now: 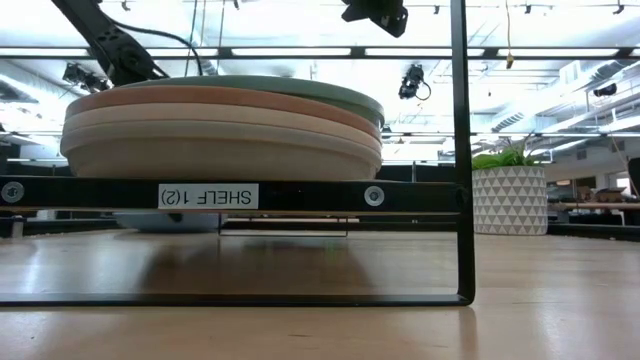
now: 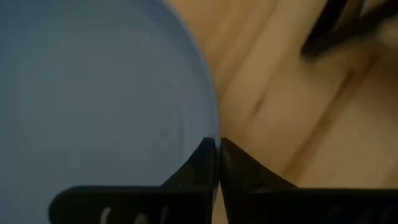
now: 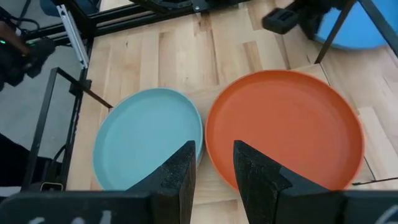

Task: Place and stack plates onto a shelf
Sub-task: Stack the blue plate on the orange plate on the shelf

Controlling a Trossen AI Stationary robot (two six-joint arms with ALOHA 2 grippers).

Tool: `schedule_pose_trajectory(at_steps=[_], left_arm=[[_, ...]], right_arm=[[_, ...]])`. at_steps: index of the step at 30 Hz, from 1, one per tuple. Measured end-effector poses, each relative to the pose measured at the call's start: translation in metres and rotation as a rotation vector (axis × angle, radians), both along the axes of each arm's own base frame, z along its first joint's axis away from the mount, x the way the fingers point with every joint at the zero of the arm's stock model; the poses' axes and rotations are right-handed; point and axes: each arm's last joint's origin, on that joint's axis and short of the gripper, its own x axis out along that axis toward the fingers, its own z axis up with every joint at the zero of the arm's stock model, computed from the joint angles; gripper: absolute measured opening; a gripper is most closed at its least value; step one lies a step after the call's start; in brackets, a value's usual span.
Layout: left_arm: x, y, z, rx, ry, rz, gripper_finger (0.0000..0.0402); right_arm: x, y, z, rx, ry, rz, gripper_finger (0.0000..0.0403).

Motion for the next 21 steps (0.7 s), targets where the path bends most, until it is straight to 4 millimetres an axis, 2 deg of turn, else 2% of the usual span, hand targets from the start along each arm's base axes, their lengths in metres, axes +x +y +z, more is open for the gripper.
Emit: schedule_pose_trajectory(at_steps=[4, 8, 11, 17, 21], left_arm=[[-0.007, -0.006, 0.018, 0.003, -0.019, 0.039, 0.0015], [-0.015, -0.01, 0.047, 0.034, -0.088, 0.097, 0.0014], [-0.019, -0.013, 0.075, 0.1, -0.202, 0.122, 0.0014], [-0.027, -0.024, 0.128, 0.294, -0.403, 0.088, 0.0014], [-0.03, -0.037, 0.158, 0.42, -0.525, -0.029, 0.0016]], right_arm=[[0.0, -0.003, 0.0, -0.021, -0.002, 0.004, 0.0114], [0.001, -0.01, 0.0, -0.061, -0.003, -0.047, 0.0114], [0.001, -0.016, 0.0, -0.075, -0.003, -0.061, 0.0114], [0.001, -0.023, 0.0, -0.077, -0.002, -0.083, 0.0114], [-0.002, -0.028, -0.002, -0.118, 0.03, -0.136, 0.0114]])
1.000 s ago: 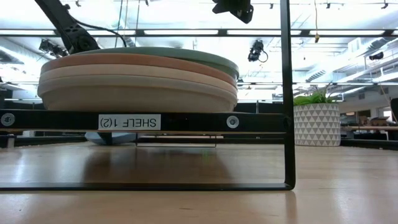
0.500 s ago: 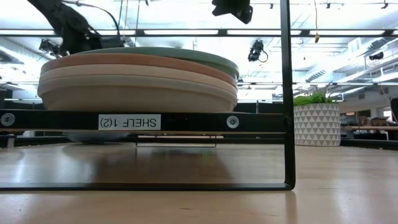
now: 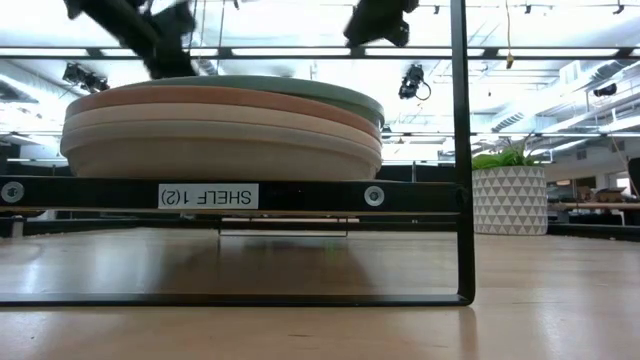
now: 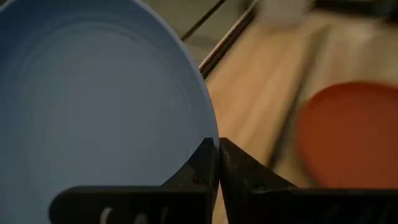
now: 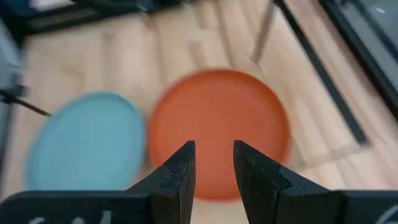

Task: Place and stack plates onto a shelf
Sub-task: Stack the blue plate on the orange plate on the shelf

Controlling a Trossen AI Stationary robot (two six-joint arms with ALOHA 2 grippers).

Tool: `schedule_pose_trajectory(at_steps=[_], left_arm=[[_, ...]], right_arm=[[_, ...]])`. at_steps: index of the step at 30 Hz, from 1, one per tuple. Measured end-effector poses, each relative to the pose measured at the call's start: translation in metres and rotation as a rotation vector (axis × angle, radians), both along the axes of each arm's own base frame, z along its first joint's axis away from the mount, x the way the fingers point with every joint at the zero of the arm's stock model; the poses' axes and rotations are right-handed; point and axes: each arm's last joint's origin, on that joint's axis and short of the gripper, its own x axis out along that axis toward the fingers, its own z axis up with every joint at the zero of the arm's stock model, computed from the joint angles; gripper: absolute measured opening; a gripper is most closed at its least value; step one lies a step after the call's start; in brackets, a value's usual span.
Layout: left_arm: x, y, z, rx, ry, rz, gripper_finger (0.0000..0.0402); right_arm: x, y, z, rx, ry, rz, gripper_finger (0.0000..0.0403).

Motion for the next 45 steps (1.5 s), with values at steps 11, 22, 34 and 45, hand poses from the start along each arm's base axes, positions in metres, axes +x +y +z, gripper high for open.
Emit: schedule_pose_trajectory(at_steps=[11, 22, 34, 45], left_arm=[[0.013, -0.054, 0.024, 0.133, -0.127, -0.65, 0.0015], [0.053, -0.099, -0.002, 0.195, 0.043, -1.019, 0.0014], [0.105, -0.106, -0.05, 0.203, 0.216, -1.161, 0.0014], [0.125, -0.106, -0.082, 0.147, 0.345, -1.116, 0.0075]], right_arm=[[-0.061, -0.023, 0.028, -0.141, 0.077, -0.384, 0.0114], [-0.088, -0.038, 0.047, -0.118, -0.018, -0.529, 0.0114], [-0.082, -0.037, 0.044, -0.095, -0.012, -0.498, 0.0114], [-0.083, -0.033, 0.044, -0.057, 0.0, -0.454, 0.0114]])
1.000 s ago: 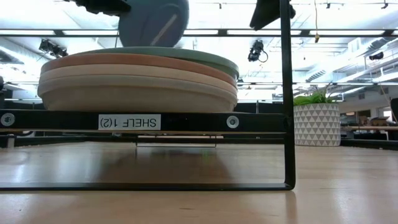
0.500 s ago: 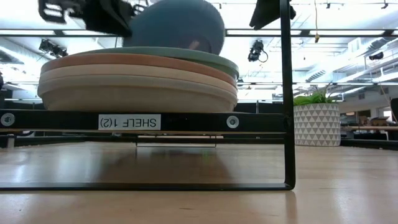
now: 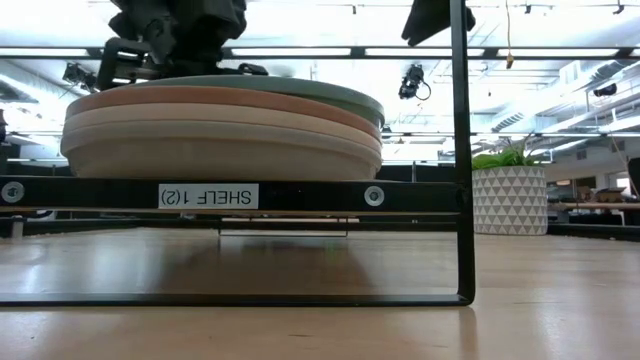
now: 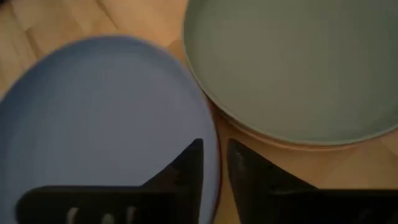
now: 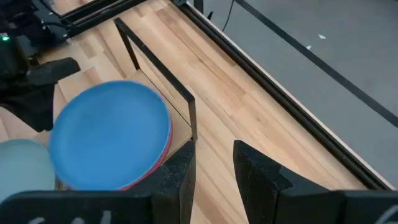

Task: Place and stack plates onto a shelf
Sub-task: Stack the blue plate on the orange plate on the shelf, then return to Home Position

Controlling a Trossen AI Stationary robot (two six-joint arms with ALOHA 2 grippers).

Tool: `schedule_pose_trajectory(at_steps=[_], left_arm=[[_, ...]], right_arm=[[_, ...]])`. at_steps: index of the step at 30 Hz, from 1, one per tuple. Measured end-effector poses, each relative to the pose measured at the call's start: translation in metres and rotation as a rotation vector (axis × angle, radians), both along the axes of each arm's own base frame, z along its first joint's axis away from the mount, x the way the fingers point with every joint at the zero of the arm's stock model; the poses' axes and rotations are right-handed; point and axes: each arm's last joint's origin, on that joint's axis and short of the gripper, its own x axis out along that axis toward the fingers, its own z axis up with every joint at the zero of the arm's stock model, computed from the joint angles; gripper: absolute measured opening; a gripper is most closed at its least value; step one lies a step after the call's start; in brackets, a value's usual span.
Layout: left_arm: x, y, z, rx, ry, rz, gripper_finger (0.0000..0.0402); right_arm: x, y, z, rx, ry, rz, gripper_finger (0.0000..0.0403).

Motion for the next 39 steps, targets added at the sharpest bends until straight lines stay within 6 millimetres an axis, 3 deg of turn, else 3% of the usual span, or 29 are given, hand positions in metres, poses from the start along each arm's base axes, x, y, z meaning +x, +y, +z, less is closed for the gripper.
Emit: schedule_pose_trajectory(at_steps=[10, 15, 21, 30, 39], left_arm=[[-0.014, 0.008, 0.024, -0.128, -0.059, 0.162, 0.0135], [-0.033, 0.019, 0.048, -0.297, -0.118, 0.278, 0.0121], [-0.073, 0.026, 0.069, -0.344, -0.255, 0.35, 0.0078], [-0.135, 0.031, 0.058, -0.454, -0.527, 0.538, 0.001], [-0.18, 0.028, 0.04, -0.531, -0.798, 0.759, 0.0011]], right_arm=[[-0.002, 0.001, -0.002, -0.021, 0.047, 0.024, 0.0114], [-0.006, 0.002, -0.009, -0.01, 0.042, 0.036, 0.0114], [-0.026, 0.005, -0.031, 0.033, -0.112, 0.024, 0.0114], [-0.068, 0.013, -0.082, 0.129, -0.294, 0.045, 0.0114], [-0.114, 0.019, -0.124, 0.221, -0.59, 0.042, 0.0085]])
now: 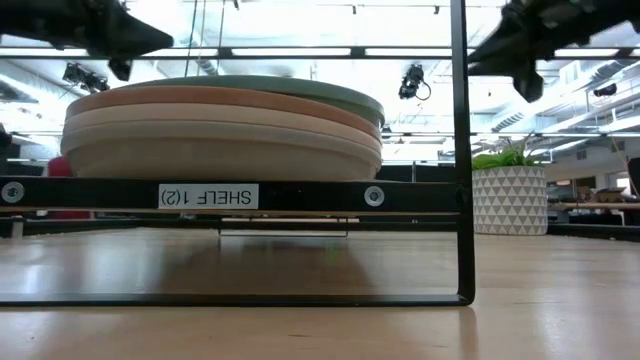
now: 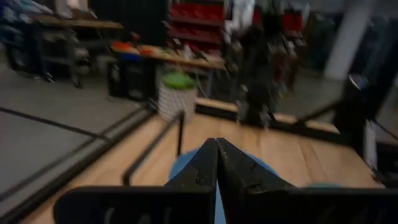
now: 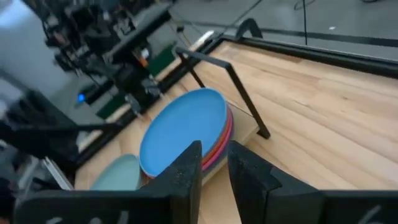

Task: Place and stack plates onto a shelf
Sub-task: Return to Home Position

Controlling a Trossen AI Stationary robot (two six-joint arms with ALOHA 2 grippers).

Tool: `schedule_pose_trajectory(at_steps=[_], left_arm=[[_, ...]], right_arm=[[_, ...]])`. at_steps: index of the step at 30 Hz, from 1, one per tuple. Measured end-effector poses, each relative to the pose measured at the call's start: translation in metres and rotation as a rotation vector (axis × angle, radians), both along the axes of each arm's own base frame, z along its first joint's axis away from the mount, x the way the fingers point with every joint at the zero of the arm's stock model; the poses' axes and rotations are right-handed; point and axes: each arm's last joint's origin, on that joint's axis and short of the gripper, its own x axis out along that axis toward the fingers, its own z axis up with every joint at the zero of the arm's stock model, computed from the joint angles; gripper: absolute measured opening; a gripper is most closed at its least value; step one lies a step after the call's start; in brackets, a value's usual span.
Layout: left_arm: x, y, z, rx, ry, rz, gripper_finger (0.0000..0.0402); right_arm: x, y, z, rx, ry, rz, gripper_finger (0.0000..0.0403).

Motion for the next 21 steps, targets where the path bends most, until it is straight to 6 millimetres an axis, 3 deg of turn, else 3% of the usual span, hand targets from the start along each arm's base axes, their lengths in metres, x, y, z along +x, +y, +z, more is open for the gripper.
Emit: schedule_pose_trajectory(at_steps=[9, 14, 21], left_arm=[[-0.031, -0.005, -0.002, -0.018, -0.145, 0.155, 0.0007], [-0.029, -0.004, -0.006, -0.031, -0.125, 0.167, 0.0007], [-0.018, -0.001, -0.027, -0.118, -0.136, 0.172, 0.0007]], right_arm=[[-0.037, 0.003, -0.038, 0.072, -0.135, -0.081, 0.0053], [-0.045, 0.003, -0.056, 0.071, -0.173, -0.123, 0.0046], [-0.047, 0.003, -0.083, 0.111, -0.189, -0.126, 0.0045]])
